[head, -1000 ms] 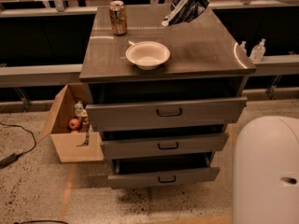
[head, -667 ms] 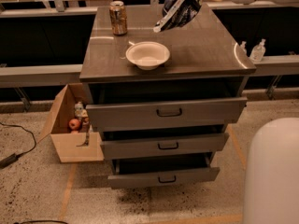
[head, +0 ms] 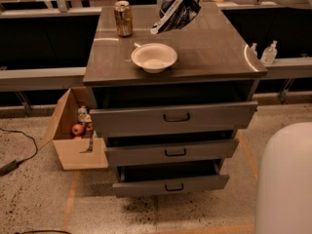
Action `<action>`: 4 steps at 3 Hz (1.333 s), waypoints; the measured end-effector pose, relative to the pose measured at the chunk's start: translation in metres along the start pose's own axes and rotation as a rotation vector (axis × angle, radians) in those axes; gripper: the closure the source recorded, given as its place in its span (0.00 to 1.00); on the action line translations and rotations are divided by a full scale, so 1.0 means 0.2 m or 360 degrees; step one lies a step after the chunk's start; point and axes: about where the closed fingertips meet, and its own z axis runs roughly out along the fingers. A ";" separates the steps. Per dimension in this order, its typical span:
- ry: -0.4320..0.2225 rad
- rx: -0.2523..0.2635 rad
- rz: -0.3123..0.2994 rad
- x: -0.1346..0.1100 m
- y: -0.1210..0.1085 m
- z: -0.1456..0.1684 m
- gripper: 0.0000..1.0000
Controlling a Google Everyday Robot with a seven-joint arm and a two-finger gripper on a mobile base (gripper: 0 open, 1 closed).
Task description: Place blue chip bag into paper bowl
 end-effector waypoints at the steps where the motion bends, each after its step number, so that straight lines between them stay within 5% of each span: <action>1: -0.0040 -0.0013 -0.0002 -0.11 0.06 0.00 1.00; 3: -0.0079 -0.0075 0.0046 -0.22 0.25 0.04 1.00; 4: -0.0074 -0.0102 0.0076 -0.18 0.38 0.09 1.00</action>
Offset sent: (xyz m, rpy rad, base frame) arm -0.0543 0.0482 0.0433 0.0540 0.0028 0.0436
